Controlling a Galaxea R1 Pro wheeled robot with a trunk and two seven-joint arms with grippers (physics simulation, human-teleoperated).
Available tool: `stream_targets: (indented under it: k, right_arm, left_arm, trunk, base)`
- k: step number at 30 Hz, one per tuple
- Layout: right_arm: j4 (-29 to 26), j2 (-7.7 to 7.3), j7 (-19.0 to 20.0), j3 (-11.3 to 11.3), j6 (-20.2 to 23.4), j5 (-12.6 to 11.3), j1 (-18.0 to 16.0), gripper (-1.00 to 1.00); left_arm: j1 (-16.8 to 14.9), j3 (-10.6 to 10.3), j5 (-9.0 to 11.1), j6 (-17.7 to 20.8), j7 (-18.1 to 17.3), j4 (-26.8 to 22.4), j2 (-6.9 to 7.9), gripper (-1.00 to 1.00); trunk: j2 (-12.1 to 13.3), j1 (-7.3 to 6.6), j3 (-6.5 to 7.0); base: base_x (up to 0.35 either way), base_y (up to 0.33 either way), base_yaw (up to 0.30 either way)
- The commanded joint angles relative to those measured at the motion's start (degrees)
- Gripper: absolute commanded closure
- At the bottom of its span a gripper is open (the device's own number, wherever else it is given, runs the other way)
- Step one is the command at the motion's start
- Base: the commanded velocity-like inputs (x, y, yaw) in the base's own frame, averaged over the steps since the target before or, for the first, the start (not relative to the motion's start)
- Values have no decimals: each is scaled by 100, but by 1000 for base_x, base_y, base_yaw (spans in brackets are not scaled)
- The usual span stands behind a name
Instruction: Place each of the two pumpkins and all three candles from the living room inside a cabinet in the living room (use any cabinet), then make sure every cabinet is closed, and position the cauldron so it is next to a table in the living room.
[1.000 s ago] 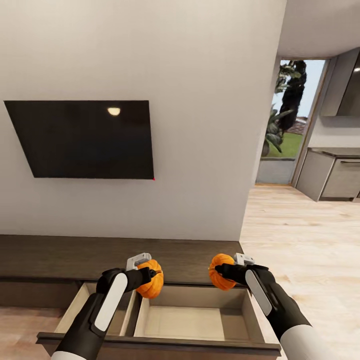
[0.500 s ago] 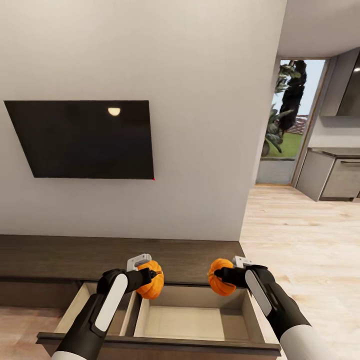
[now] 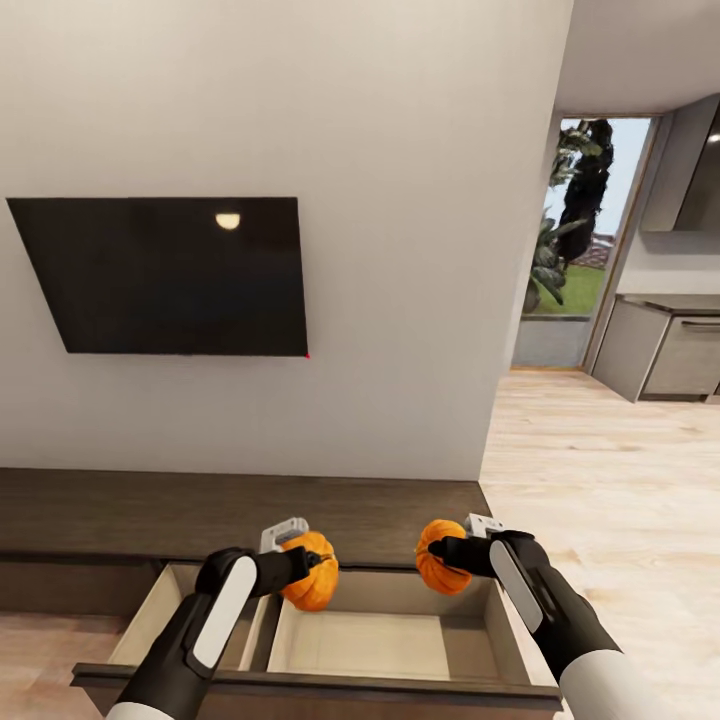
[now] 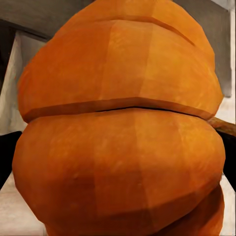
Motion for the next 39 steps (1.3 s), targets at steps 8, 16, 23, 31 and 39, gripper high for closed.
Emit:
stream_targets:
  k: [8, 16, 23, 31, 39]
  right_arm:
    - [2, -8, 134, 19, 19, -51, -5, 100]
    - [25, -7, 160, 19, 19, -51, -5, 100]
    - [28, -6, 162, 19, 26, -51, -5, 100]
    - [20, -6, 161, 12, 117, -51, -5, 100]
    - [6, -6, 160, 10, 133, -51, -5, 100]
  left_arm:
    - [-10, 13, 7, -96, -523, 235, 24, 100]
    - [-12, 9, 0, -321, -533, 269, 24, 100]
    - [-9, 13, 0, -330, -528, 270, 24, 100]
    - [-10, 12, 2, -332, -519, 270, 24, 100]
    - [-15, 6, -2, -336, -457, 273, 16, 100]
  trunk:
    - [-327, 176, -151]
    - [-648, 352, -294]
    - [-929, 506, -420]
    - [-1250, 682, -564]
    - [-1570, 857, -707]
  base:
    - [0, 0, 0]
    - [0, 0, 0]
    - [0, 0, 0]
    - [0, 0, 0]
    - [0, 0, 0]
